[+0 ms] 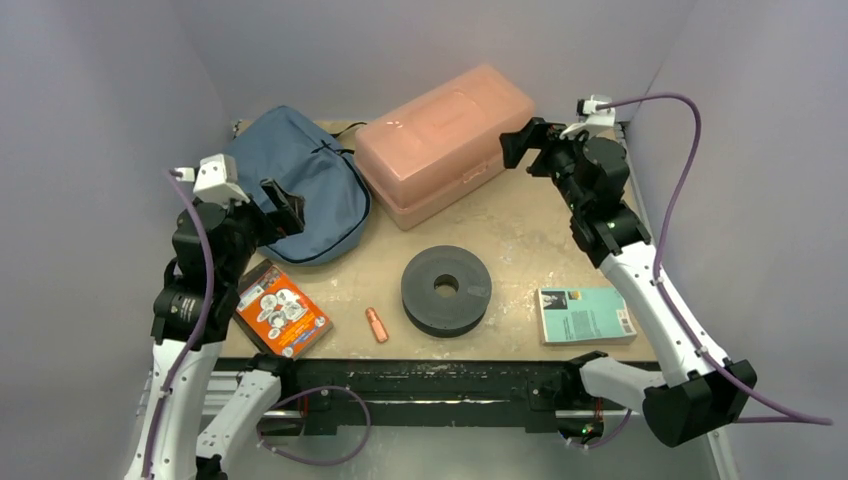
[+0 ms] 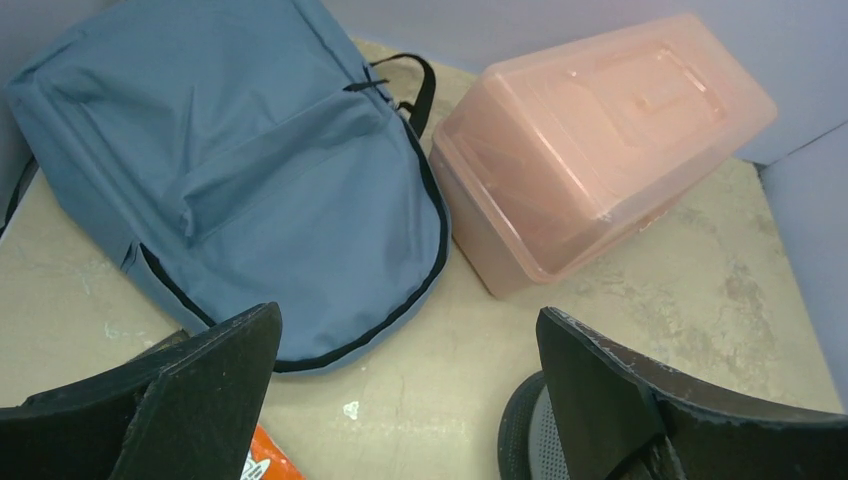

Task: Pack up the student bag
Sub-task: Pick up the student bag at the center of the board.

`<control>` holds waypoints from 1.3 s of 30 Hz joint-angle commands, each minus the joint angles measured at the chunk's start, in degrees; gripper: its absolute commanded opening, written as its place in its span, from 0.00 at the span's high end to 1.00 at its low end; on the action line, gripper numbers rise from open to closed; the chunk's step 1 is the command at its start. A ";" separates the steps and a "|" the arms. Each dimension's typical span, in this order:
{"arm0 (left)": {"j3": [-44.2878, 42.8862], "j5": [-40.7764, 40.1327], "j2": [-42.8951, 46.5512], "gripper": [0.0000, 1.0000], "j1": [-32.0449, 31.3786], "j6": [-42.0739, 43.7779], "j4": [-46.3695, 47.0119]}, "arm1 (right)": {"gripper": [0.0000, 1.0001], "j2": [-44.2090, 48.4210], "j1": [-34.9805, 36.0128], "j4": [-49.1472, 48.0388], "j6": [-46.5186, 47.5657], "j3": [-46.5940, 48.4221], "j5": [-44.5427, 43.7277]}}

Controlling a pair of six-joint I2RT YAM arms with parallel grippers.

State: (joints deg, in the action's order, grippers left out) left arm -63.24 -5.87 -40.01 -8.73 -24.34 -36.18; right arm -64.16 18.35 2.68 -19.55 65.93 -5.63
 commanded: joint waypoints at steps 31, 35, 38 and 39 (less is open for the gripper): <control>-35.32 -11.06 -57.98 0.04 6.07 5.58 -11.87 | 0.01 -15.77 18.08 2.12 -1.21 8.14 22.68; -36.28 -7.19 -61.29 0.04 7.83 5.48 -14.24 | 0.01 -17.05 19.29 1.27 -2.74 7.74 23.44; -30.39 0.52 -56.82 0.06 7.93 1.68 -10.57 | 0.01 -19.38 22.16 -1.38 -8.33 7.00 18.93; -28.42 2.34 -55.07 0.06 7.93 0.21 -9.44 | 0.01 -20.25 23.38 -2.12 -11.30 6.81 16.49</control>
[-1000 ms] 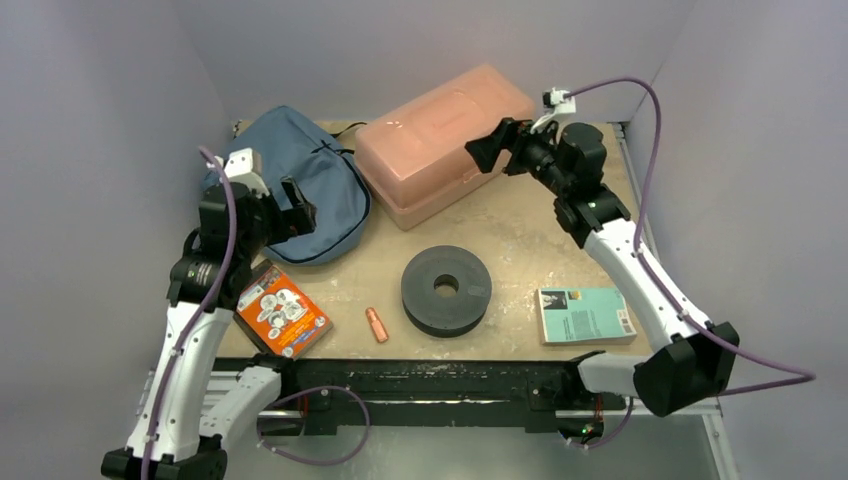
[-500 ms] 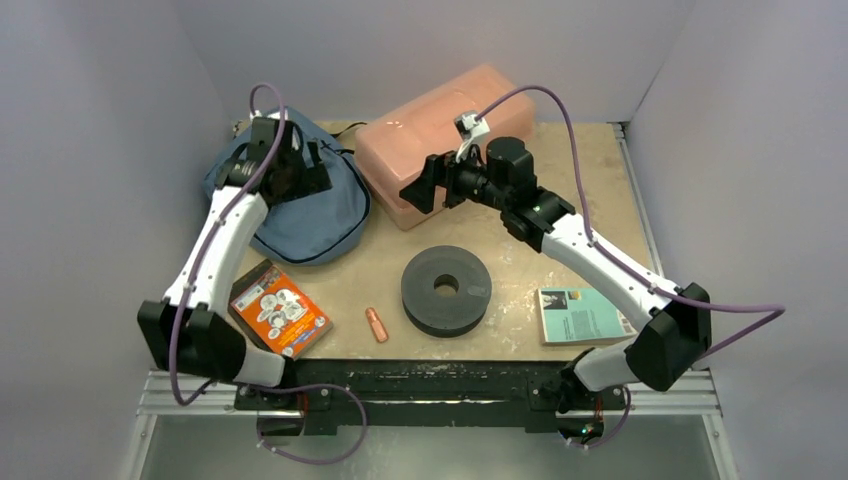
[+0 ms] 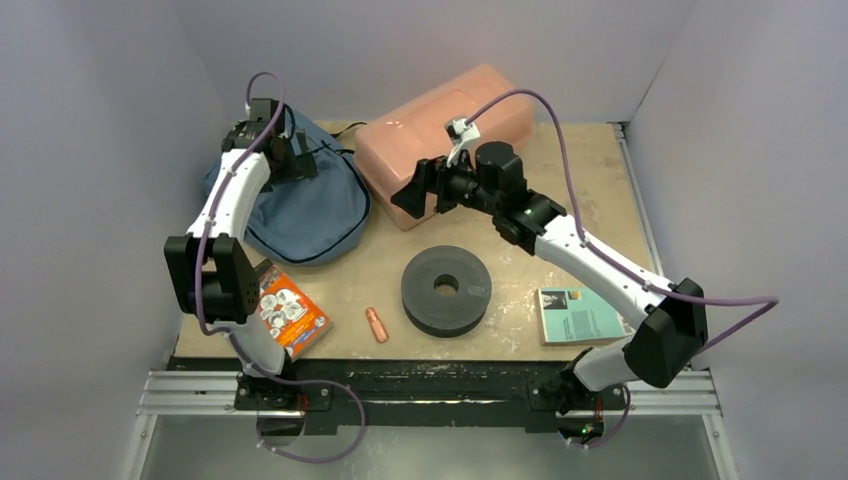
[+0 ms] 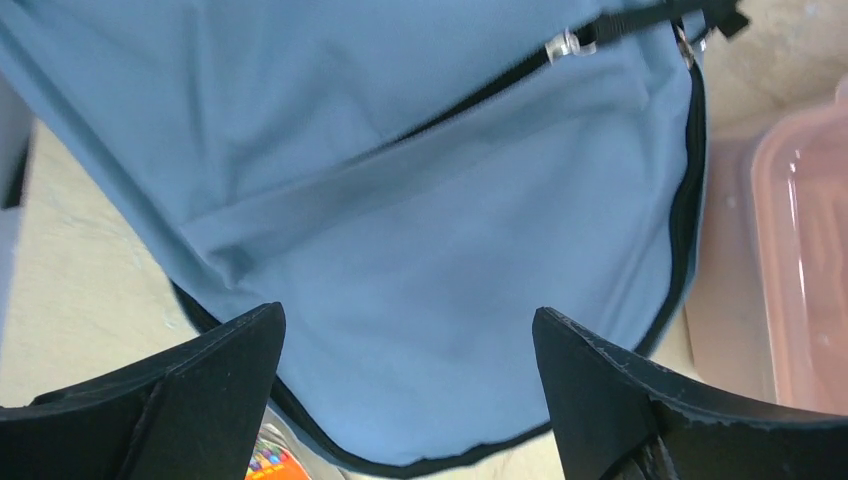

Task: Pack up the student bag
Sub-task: Pick up the student bag at the center of the board.

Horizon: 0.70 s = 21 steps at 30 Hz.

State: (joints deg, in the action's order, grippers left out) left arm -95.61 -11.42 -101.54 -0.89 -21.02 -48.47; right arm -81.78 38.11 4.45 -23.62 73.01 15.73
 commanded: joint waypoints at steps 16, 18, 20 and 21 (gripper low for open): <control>11.96 7.90 27.40 0.05 -0.47 0.51 8.55 | 0.01 -22.53 19.20 -15.81 -39.51 0.25 -40.14; 12.20 8.59 28.02 0.05 -0.66 0.39 8.72 | 0.01 -25.56 20.06 -15.97 -40.46 1.71 -43.60; 12.12 9.75 27.90 0.05 -0.92 0.12 8.66 | 0.01 -28.40 20.56 -16.01 -40.74 3.85 -45.18; 12.06 10.43 27.81 0.05 -1.14 -0.08 8.70 | 0.03 -29.75 20.88 -15.82 -40.80 4.94 -46.04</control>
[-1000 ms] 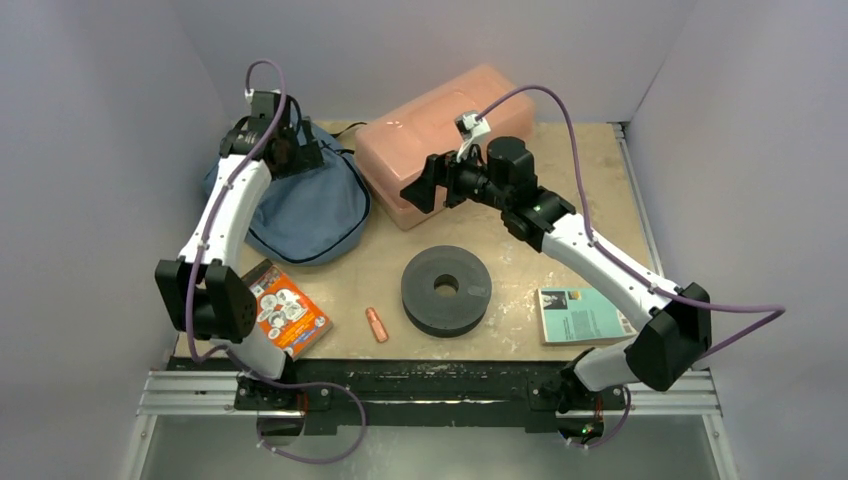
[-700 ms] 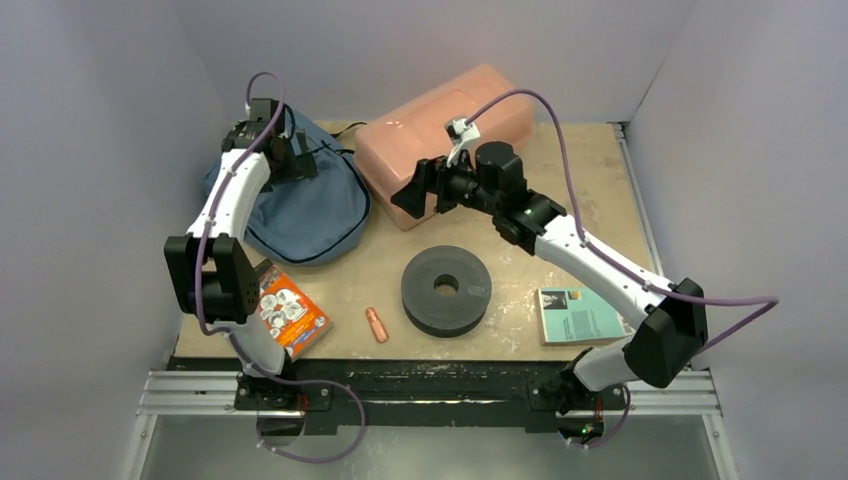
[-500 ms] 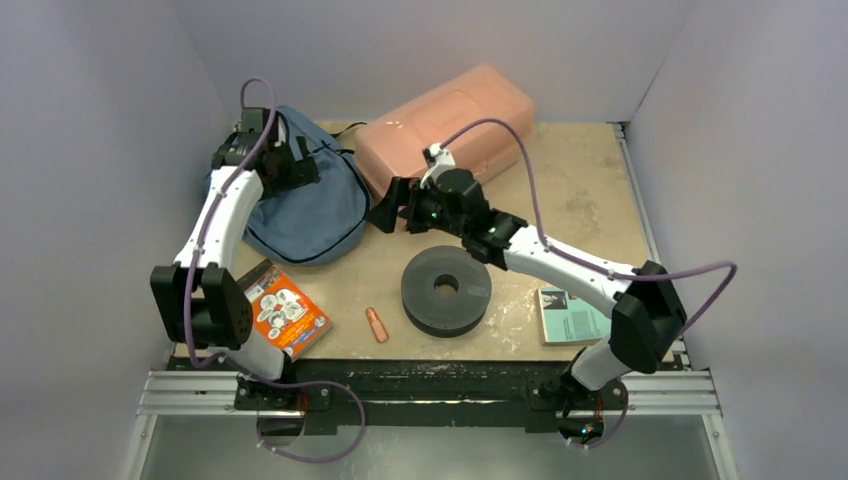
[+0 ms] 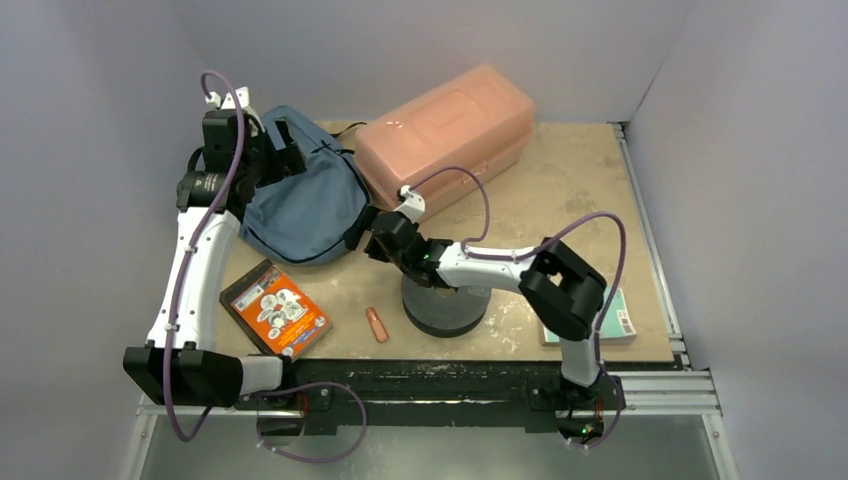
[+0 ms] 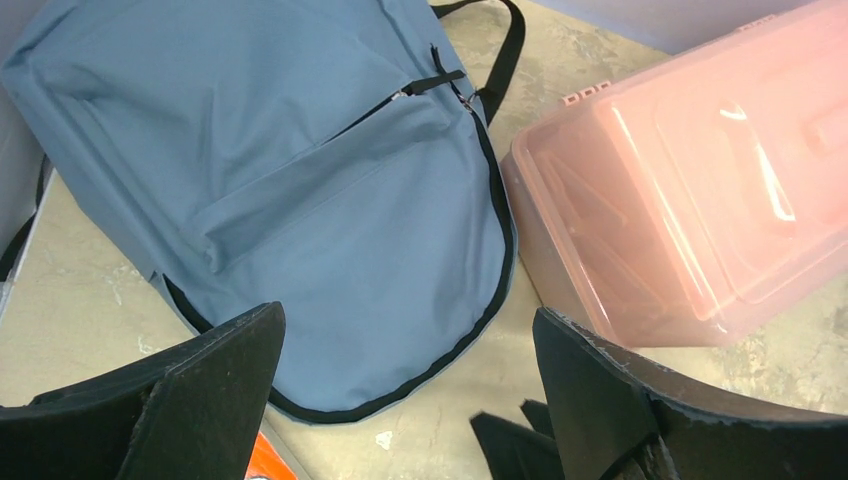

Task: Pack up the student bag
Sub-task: Pick up the student bag at the center of the board.

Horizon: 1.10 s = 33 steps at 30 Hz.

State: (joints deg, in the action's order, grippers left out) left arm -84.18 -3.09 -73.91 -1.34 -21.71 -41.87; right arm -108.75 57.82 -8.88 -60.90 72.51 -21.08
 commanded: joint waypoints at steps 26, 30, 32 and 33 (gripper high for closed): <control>0.42 6.19 1.93 0.05 -4.30 1.12 2.00 | 0.34 -21.19 3.74 -13.73 9.68 19.51 -14.48; 0.58 5.29 1.47 0.05 -4.93 1.57 2.03 | 0.69 -18.38 3.79 -13.32 10.47 19.51 -13.60; 0.52 5.12 1.22 0.05 -5.05 1.59 1.97 | 0.93 -15.92 3.78 -13.06 10.00 18.93 -12.03; 0.55 4.95 1.22 0.05 -5.11 1.54 2.01 | 1.00 -14.64 3.79 -12.32 9.44 18.97 -11.52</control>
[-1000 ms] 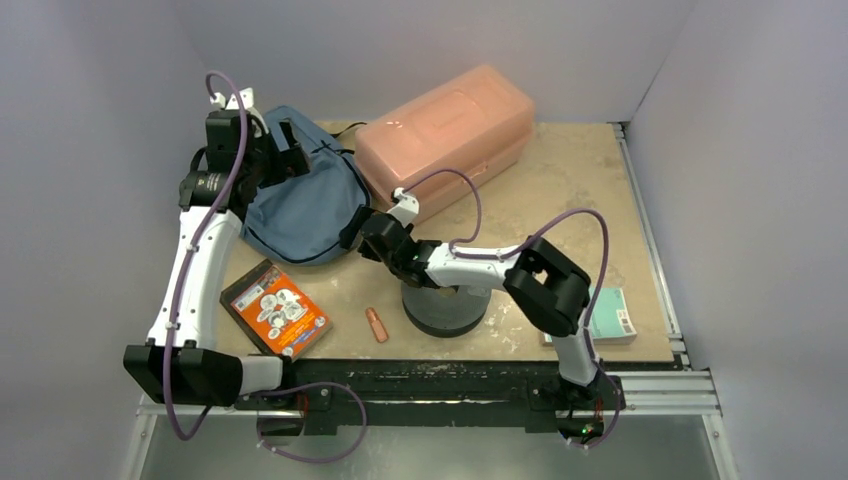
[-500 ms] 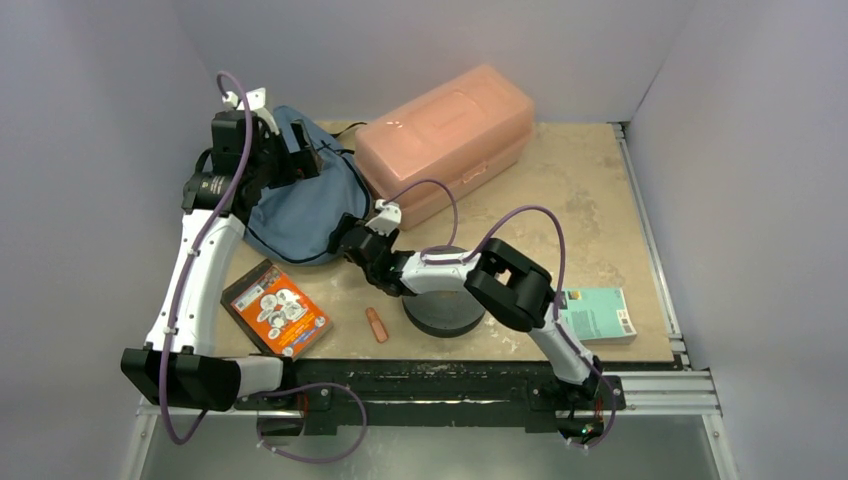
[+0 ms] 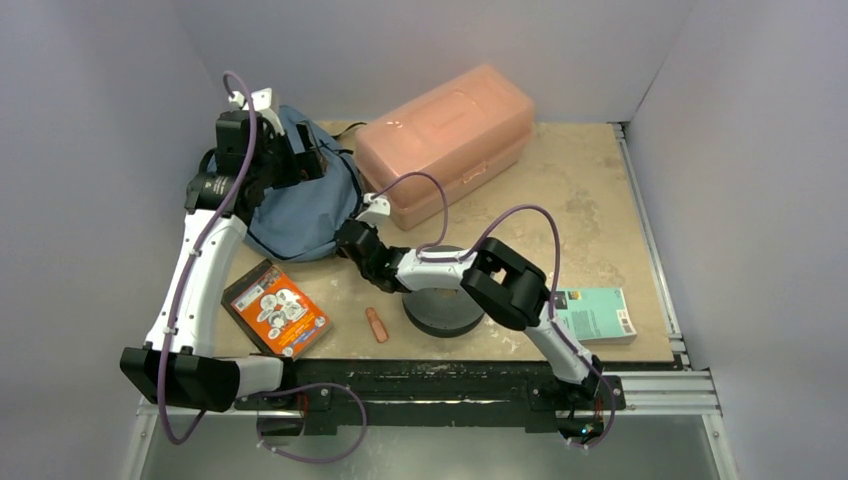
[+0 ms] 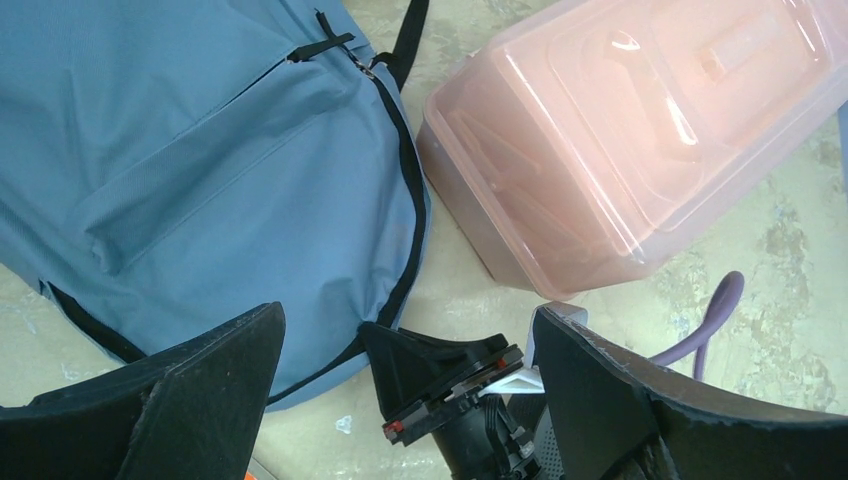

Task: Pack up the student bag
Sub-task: Pick up the student bag at the center of the board.

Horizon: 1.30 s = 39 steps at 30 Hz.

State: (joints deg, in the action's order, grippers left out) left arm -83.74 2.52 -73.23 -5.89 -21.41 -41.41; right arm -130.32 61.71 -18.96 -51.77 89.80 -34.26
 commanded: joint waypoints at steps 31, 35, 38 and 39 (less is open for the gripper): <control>38.38 -5.32 35.30 0.00 1.06 -26.39 1.29 | 1.00 26.63 -2.74 -17.86 -11.24 -15.78 31.08; 36.28 -4.76 29.00 0.05 1.06 -25.95 2.54 | 1.00 26.79 -2.79 -19.37 -10.22 -16.66 33.46; 36.29 -3.85 27.01 0.19 1.06 -25.36 4.92 | 1.00 26.70 -2.74 -19.49 -9.27 -16.85 34.82; 36.33 -3.73 26.83 0.24 1.06 -25.15 5.40 | 1.00 26.70 -2.74 -19.60 -8.67 -17.00 35.90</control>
State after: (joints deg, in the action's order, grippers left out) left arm -45.21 -1.15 -44.84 -5.15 -46.48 -45.15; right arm -107.81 57.14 -31.38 -61.91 72.62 -6.17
